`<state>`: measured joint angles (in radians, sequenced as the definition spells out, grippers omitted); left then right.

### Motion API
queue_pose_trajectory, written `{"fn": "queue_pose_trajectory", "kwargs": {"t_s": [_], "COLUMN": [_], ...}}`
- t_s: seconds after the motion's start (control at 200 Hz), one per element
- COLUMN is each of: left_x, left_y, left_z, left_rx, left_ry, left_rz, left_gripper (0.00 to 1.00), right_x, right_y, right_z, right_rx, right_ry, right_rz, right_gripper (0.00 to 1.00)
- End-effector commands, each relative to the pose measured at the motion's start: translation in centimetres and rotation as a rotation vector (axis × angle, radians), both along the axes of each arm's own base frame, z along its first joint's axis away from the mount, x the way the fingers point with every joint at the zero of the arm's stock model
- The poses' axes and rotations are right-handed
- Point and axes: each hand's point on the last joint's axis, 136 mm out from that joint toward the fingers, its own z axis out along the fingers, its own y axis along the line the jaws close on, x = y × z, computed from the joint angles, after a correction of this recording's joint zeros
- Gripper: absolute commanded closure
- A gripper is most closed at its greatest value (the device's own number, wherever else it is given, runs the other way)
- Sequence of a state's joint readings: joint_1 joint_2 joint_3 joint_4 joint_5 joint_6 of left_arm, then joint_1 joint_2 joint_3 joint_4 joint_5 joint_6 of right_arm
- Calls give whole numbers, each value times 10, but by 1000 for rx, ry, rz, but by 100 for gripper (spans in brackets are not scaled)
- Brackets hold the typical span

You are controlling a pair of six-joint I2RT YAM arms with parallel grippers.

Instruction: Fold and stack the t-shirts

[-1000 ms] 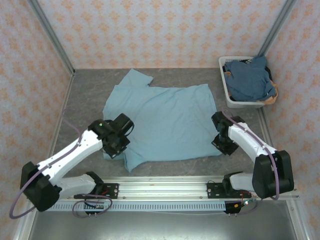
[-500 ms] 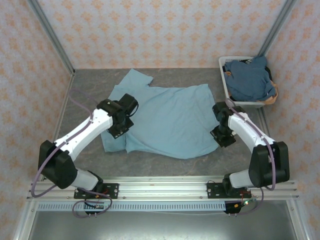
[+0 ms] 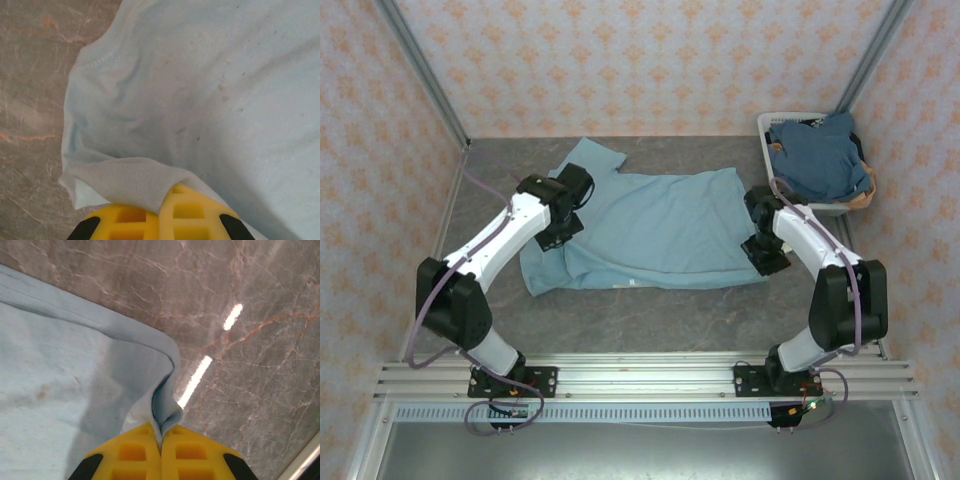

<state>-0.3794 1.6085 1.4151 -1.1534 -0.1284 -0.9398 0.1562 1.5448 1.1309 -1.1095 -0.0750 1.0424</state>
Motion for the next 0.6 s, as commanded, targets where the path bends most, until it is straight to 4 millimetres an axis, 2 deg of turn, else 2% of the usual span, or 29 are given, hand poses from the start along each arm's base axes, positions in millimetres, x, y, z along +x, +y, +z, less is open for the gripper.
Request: {"fn": "queue_pose_trajectory", "kwargs": {"t_s": [0.0, 0.275, 0.455, 0.595], "left_x": [11, 39, 48, 54], "left_y": [17, 25, 30, 32], "left_z": [11, 15, 12, 5], "left_rx": [119, 229, 282, 302], "left_ry": [4, 8, 23, 42], "left_rz": [-55, -121, -140, -162], "left_gripper": [100, 100, 100, 100], "right_x": [12, 36, 49, 60], "right_y": [-10, -11, -17, -13], "right_z": [6, 2, 2, -5], "right_rx": [-63, -91, -135, -118], "right_ry": [-8, -14, -18, -24], "right_rz": [14, 46, 79, 112], "right_gripper": [100, 100, 100, 100]}}
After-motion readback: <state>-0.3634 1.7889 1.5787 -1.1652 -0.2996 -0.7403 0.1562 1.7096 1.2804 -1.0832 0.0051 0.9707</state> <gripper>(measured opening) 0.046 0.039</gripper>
